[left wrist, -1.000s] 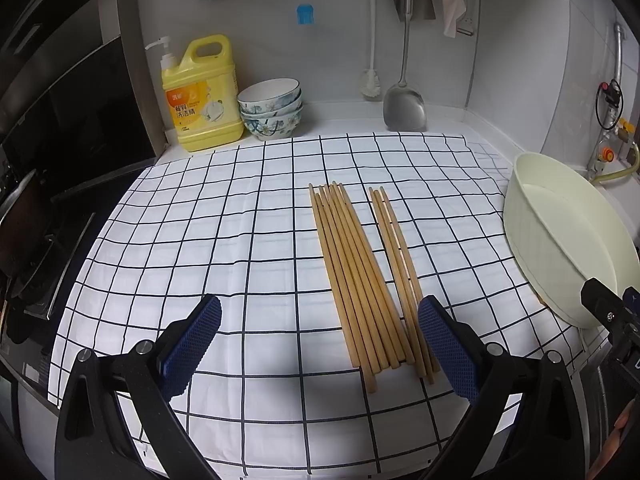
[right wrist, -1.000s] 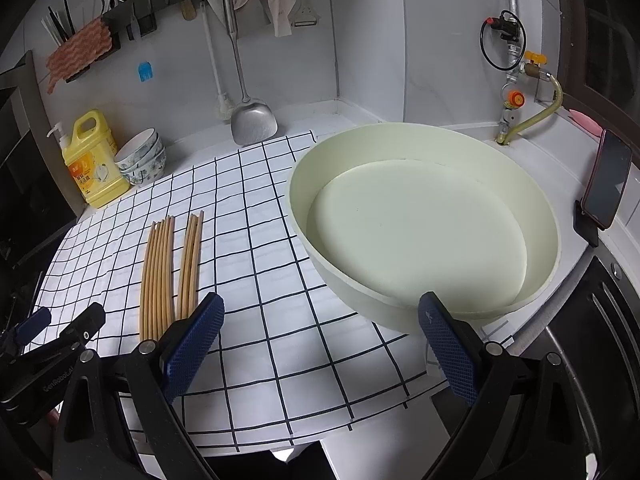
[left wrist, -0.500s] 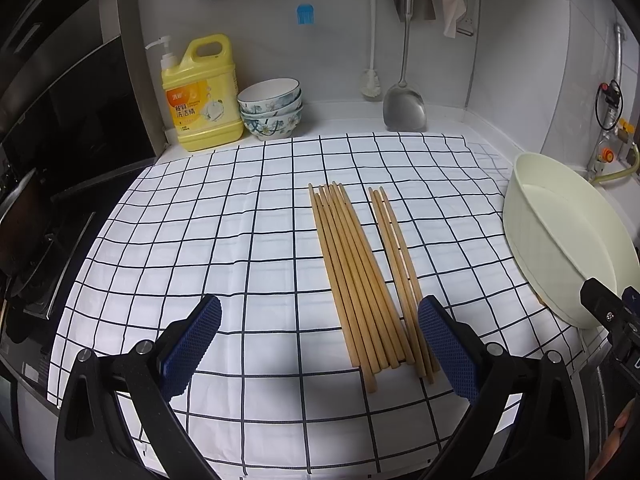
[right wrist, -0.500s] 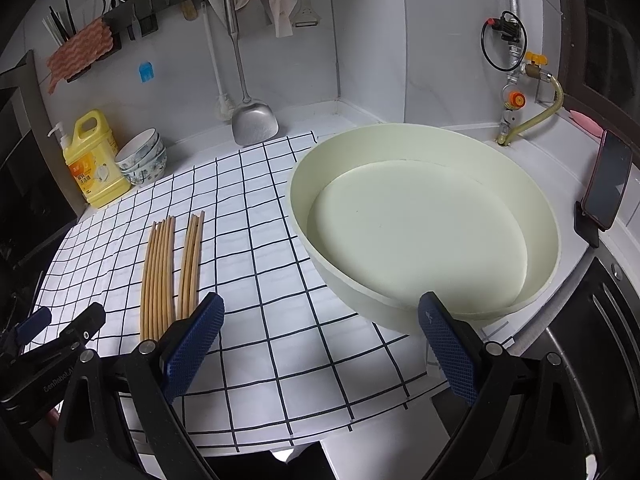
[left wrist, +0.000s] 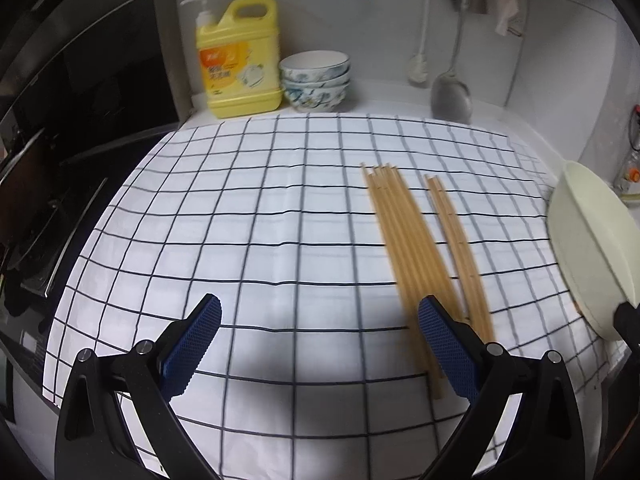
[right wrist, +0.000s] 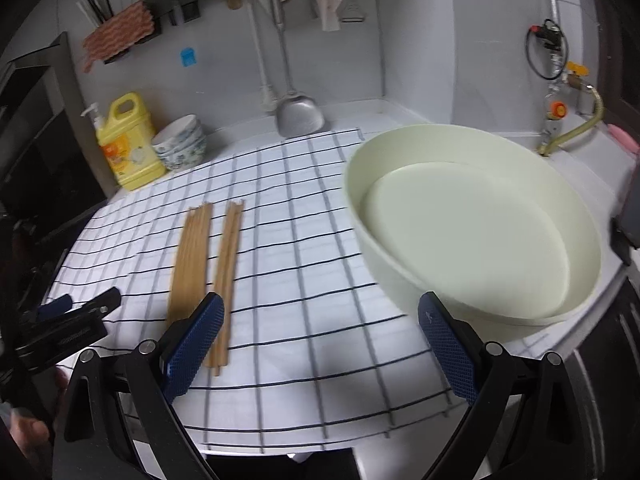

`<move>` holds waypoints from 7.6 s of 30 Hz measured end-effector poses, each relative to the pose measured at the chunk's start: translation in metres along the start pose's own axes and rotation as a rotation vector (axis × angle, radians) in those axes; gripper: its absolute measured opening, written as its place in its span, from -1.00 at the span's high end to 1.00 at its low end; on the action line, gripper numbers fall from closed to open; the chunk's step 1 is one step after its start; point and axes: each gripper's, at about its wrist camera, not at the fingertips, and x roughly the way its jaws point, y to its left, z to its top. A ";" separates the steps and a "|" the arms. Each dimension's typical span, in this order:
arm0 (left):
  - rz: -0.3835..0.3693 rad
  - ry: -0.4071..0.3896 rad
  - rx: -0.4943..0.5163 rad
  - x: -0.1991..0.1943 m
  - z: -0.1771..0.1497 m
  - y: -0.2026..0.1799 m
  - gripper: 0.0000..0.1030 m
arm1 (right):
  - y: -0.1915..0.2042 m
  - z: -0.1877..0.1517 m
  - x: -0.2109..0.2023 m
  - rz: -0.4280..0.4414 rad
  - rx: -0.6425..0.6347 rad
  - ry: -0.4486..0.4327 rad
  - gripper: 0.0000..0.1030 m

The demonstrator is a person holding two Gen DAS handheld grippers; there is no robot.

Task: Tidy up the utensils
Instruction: 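Lower the right tool onto one wooden chopstick and close it while the left tool grasps another, then lift the held chopsticks with both tools and carry them over the cream basin, then open both tools to drop the chopsticks into the basin, then move both open tools back over the remaining chopsticks on the cloth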

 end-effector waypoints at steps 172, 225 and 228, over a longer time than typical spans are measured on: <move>-0.401 0.052 0.384 0.012 0.078 -0.293 -0.31 | -0.192 0.073 0.023 -0.146 0.286 0.065 0.46; -0.072 0.030 0.053 0.048 0.018 0.009 -0.74 | 0.062 0.038 0.078 0.142 -0.171 0.160 -0.31; -0.071 0.040 0.056 0.052 0.016 0.011 -0.74 | 0.061 0.032 0.089 0.138 -0.169 0.191 -0.31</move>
